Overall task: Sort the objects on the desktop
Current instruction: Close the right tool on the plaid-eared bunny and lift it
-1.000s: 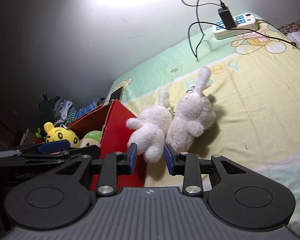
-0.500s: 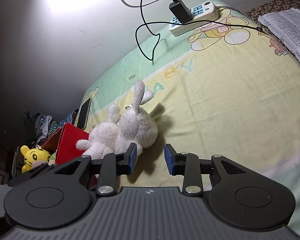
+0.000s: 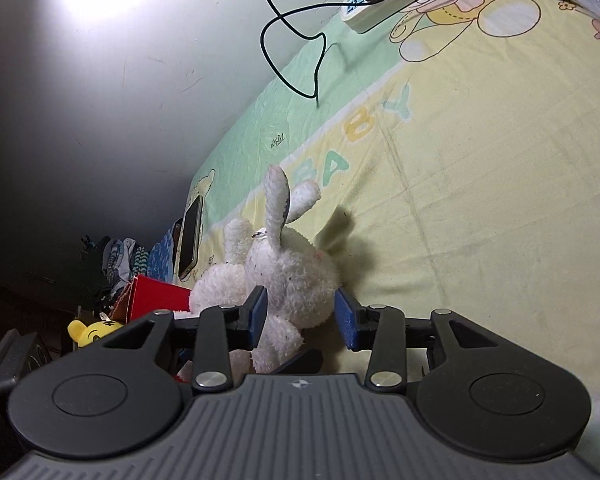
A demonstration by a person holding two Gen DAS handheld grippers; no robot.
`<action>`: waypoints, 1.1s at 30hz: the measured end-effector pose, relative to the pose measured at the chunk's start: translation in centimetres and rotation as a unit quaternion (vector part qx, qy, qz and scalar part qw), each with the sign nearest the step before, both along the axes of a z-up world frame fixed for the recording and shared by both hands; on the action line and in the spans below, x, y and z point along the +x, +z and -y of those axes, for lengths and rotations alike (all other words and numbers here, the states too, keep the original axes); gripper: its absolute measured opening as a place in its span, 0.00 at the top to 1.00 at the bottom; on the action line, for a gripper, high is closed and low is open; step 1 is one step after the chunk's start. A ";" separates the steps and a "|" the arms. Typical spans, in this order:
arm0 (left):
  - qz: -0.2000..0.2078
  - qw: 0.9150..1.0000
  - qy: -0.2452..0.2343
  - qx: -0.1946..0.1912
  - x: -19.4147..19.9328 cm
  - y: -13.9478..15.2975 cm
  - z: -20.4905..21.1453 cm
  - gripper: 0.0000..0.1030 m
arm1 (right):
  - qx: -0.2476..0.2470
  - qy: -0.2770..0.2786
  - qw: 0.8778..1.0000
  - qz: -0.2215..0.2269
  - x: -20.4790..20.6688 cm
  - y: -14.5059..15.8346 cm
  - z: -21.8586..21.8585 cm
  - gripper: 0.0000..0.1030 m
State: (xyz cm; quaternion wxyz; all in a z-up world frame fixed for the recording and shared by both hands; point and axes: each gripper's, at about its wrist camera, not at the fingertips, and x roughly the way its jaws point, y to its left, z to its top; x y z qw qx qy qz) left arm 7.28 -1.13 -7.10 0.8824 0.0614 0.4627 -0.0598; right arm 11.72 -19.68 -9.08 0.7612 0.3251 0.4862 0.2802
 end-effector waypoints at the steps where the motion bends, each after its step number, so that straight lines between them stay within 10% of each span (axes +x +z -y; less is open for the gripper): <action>1: -0.005 1.000 0.004 -0.002 0.3 -0.3 -0.2 0.18 | 0.004 0.001 1.000 -0.005 0.4 -0.4 -0.1 0.60; 23: 0.000 0.999 -0.002 -0.033 1.0 0.3 -0.3 0.18 | 0.064 0.027 0.997 -0.014 2.0 -2.0 -2.0 0.62; 33: -0.051 0.982 -0.088 -0.162 -3.5 1.8 4.0 0.18 | 0.002 0.011 1.000 0.026 -2.9 2.5 3.8 0.61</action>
